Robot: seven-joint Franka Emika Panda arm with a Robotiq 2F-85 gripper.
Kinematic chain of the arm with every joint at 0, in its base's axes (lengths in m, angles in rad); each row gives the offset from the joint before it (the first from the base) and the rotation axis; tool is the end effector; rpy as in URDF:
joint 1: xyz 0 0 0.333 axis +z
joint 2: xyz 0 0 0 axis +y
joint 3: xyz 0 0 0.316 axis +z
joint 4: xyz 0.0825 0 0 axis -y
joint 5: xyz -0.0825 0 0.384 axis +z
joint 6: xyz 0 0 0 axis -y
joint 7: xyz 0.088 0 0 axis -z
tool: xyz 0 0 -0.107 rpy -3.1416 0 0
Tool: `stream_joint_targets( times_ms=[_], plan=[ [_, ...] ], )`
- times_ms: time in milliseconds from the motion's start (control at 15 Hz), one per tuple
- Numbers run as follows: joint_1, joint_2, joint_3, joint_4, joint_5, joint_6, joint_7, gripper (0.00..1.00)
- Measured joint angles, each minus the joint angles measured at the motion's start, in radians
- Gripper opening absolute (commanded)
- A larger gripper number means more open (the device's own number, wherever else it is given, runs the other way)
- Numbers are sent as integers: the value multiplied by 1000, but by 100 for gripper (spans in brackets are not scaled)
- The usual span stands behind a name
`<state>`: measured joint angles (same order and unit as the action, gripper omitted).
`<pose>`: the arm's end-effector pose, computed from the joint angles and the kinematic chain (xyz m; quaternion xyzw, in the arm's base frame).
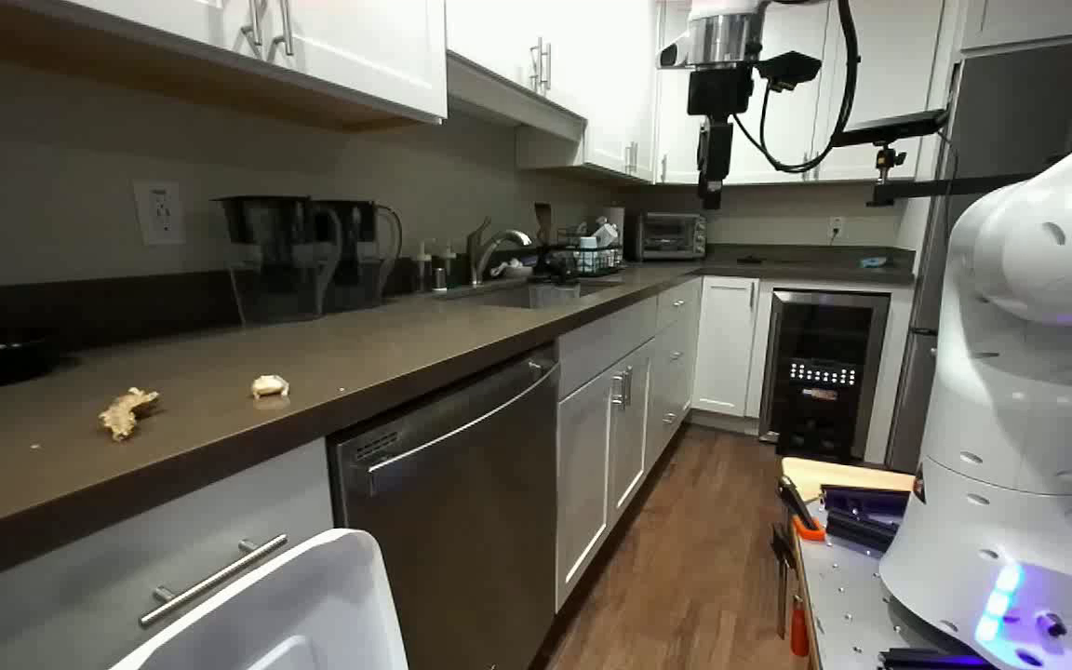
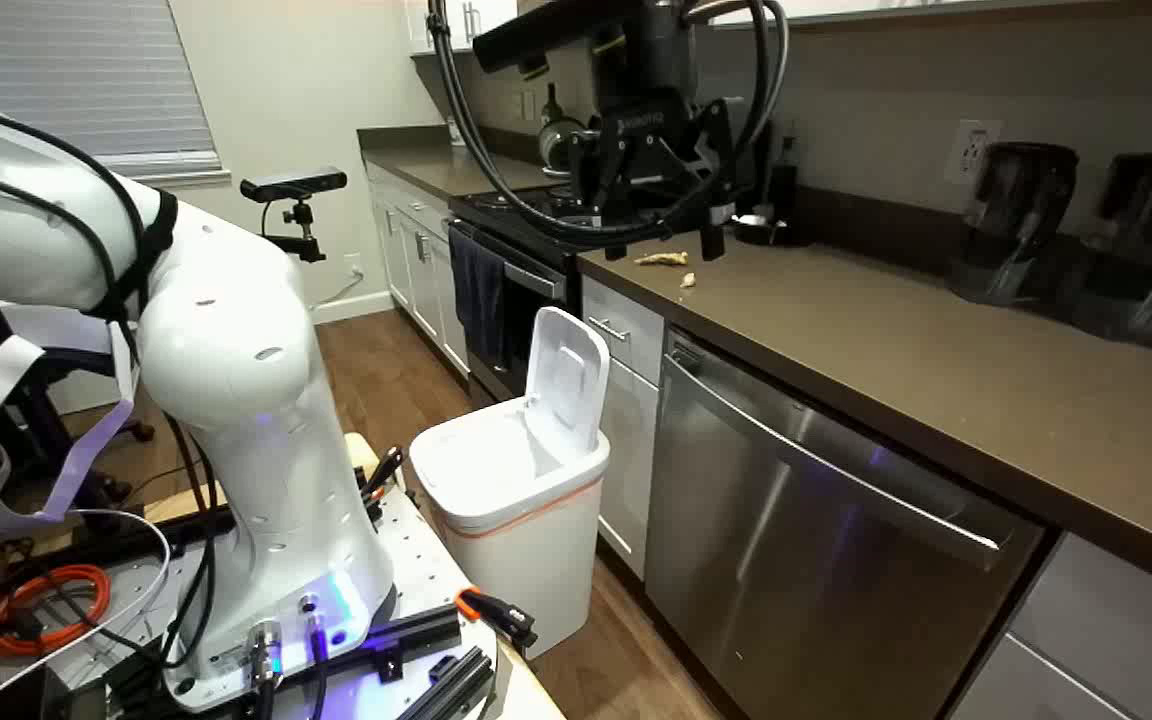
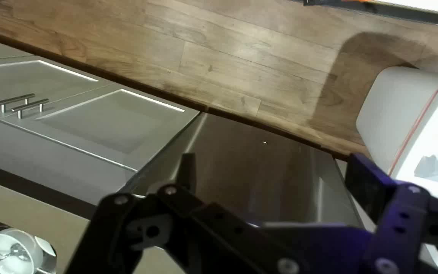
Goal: Put the paper in the bin
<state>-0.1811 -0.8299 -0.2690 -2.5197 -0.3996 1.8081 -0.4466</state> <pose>0.2710 -0.1828 0.5378 0.9912 0.0724 0.0096 0.1104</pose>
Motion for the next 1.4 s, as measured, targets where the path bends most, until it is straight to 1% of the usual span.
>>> stream_joint_targets(
  times_ms=[1000, 1200, 1400],
  plan=[
    [5, 0, -4, -2, 2, 0, 0, 100],
    [41, 3, -18, -36, 24, 5, 0, 100],
    [102, 24, -22, -92, 119, 56, 22, 100]
  ],
)
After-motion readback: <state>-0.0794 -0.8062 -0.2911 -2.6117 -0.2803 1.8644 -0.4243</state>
